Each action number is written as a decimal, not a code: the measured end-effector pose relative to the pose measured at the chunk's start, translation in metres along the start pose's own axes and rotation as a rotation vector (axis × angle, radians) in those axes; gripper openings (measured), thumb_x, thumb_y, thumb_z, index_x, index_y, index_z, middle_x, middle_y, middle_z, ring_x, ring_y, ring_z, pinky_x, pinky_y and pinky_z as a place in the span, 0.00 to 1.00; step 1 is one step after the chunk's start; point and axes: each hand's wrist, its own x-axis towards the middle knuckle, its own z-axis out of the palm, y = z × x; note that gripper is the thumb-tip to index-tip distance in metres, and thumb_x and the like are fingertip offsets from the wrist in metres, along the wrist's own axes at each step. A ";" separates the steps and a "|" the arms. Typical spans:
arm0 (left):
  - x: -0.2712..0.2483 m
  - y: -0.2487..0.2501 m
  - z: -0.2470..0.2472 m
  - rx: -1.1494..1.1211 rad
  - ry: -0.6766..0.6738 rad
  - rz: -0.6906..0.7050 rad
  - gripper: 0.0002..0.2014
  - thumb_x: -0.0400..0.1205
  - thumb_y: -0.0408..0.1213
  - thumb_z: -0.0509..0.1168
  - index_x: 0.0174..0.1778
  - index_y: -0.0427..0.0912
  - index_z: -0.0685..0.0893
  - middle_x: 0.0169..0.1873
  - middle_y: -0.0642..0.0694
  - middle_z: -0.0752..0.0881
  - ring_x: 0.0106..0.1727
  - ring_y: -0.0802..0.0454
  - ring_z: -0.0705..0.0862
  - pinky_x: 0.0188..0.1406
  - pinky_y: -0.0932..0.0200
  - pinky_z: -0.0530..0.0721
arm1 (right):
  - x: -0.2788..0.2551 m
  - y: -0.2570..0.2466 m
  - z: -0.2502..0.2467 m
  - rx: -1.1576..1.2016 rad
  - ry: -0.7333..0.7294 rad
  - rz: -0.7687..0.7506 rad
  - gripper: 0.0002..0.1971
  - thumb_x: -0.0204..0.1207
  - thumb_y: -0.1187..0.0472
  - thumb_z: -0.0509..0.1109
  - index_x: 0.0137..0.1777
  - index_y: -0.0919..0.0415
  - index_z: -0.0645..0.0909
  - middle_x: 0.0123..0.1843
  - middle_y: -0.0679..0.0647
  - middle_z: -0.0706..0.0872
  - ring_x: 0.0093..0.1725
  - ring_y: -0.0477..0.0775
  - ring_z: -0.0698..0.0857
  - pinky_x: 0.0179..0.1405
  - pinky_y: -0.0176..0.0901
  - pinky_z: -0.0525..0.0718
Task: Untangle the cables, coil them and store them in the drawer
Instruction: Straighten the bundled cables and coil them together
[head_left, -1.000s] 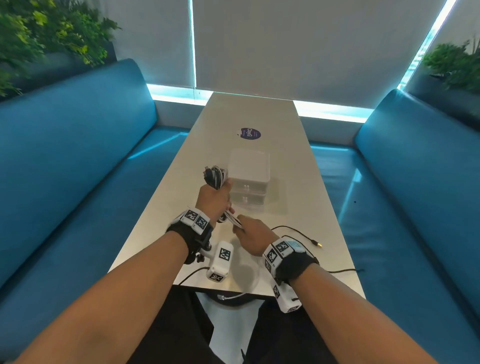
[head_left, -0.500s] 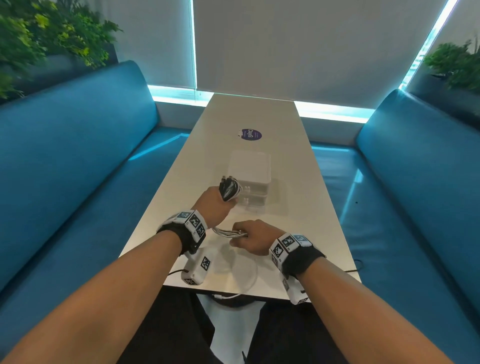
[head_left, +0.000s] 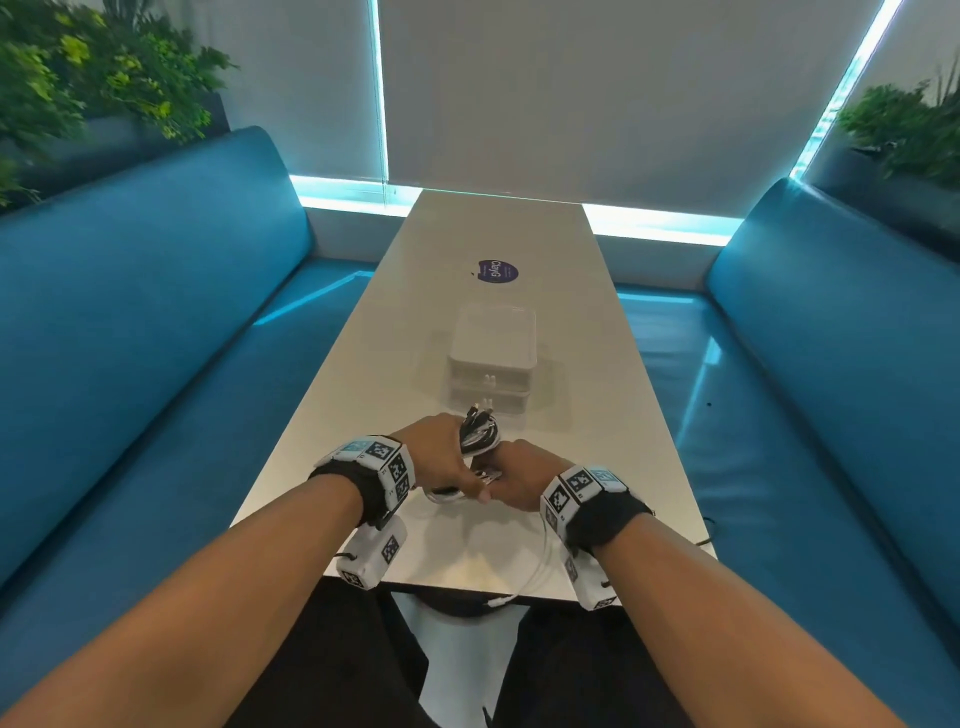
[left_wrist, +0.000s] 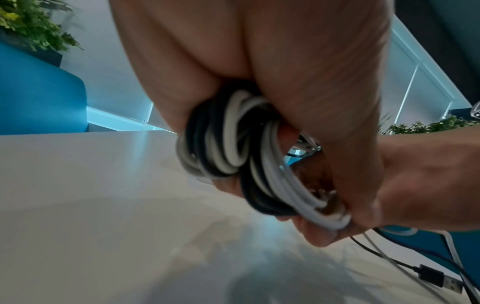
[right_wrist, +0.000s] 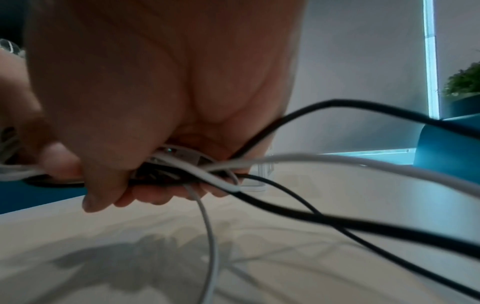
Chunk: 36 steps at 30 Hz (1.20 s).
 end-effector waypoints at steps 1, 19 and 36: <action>0.001 -0.001 -0.001 0.023 0.002 -0.024 0.23 0.61 0.49 0.84 0.47 0.51 0.83 0.36 0.55 0.88 0.37 0.55 0.87 0.35 0.64 0.82 | 0.000 -0.001 0.000 0.022 -0.001 0.000 0.16 0.76 0.48 0.73 0.61 0.54 0.86 0.56 0.54 0.90 0.55 0.57 0.87 0.57 0.51 0.84; 0.005 -0.027 -0.004 0.352 0.009 -0.180 0.15 0.69 0.43 0.75 0.48 0.47 0.80 0.33 0.51 0.82 0.37 0.46 0.85 0.38 0.56 0.85 | -0.012 0.015 -0.003 0.146 -0.026 0.126 0.08 0.86 0.53 0.57 0.62 0.49 0.73 0.49 0.47 0.90 0.52 0.54 0.87 0.58 0.48 0.80; 0.000 -0.026 -0.008 0.448 0.071 -0.150 0.06 0.74 0.45 0.68 0.41 0.48 0.79 0.34 0.49 0.83 0.36 0.45 0.83 0.37 0.57 0.81 | -0.005 0.024 0.001 -0.146 0.190 0.222 0.28 0.77 0.73 0.61 0.75 0.51 0.71 0.69 0.54 0.75 0.66 0.61 0.79 0.67 0.54 0.78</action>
